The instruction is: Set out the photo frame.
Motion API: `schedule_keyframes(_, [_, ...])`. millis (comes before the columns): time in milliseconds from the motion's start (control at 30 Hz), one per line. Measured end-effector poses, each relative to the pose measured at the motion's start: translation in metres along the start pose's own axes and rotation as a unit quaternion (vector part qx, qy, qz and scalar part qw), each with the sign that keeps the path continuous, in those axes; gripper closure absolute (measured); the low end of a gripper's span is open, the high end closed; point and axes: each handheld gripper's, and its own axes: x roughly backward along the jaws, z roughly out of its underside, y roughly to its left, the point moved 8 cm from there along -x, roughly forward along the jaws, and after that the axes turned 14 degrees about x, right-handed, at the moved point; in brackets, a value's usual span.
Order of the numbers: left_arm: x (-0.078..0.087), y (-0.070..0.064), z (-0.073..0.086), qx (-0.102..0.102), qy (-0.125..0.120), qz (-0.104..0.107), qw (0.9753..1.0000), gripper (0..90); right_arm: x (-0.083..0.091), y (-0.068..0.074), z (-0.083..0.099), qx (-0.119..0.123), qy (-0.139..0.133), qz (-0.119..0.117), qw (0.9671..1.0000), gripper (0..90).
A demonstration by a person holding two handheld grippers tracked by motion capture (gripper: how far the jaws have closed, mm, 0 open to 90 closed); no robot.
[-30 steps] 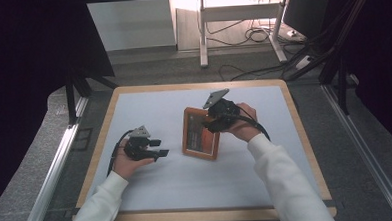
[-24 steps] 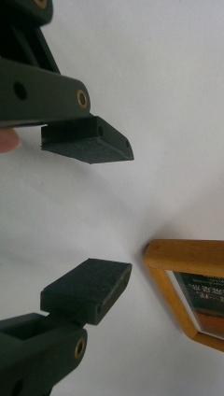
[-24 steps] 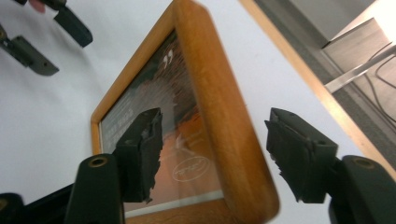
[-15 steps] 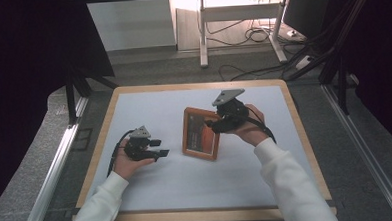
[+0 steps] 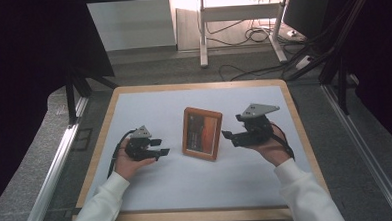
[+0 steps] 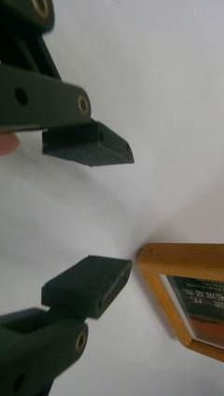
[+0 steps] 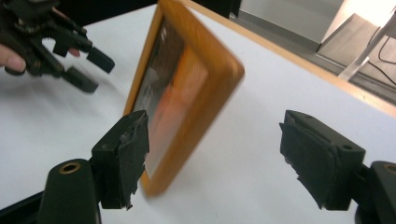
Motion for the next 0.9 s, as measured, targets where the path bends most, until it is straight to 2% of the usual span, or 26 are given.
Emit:
schedule_keyframes(200, [-0.003,-0.004,0.0,0.001,0.0,0.007,1.0,51.2,0.014,0.009,0.037,-0.015,0.004,0.006,0.9999,23.8])
schedule_keyframes(300, [-0.008,-0.005,0.001,0.002,0.007,0.007,1.0,50.1,0.02,0.013,0.058,-0.021,0.012,0.018,0.9995,22.0])
schedule_keyframes(400, [-0.012,-0.007,0.0,0.003,0.011,0.006,0.9999,50.1,0.025,0.015,0.074,-0.035,0.008,0.018,0.9992,22.0])
schedule_keyframes(533, [-0.018,-0.012,-0.001,0.016,0.016,0.013,0.9996,49.0,0.028,0.019,0.096,-0.049,0.012,0.021,0.9985,22.0])
schedule_keyframes(633, [-0.024,-0.013,-0.003,0.028,0.019,0.014,0.9993,50.0,0.024,0.023,0.11,-0.045,0.031,0.02,0.9983,21.9])
schedule_keyframes(700, [-0.026,-0.013,-0.006,0.032,0.015,0.011,0.9993,56.9,0.02,0.025,0.115,-0.047,0.037,0.016,0.9981,21.7])
schedule_keyframes(767, [-0.027,-0.012,-0.009,0.028,0.01,-0.001,0.9995,71.2,0.018,0.027,0.116,-0.044,0.042,0.014,0.998,21.5])
schedule_keyframes(800, [-0.027,-0.013,-0.009,0.028,0.011,0.0,0.9995,78.4,0.017,0.028,0.116,-0.04,0.044,0.014,0.9981,21.4])
schedule_keyframes(900, [-0.028,-0.013,-0.01,0.028,0.013,0.0,0.9995,86.9,0.017,0.027,0.115,-0.039,0.045,0.024,0.9979,20.5])
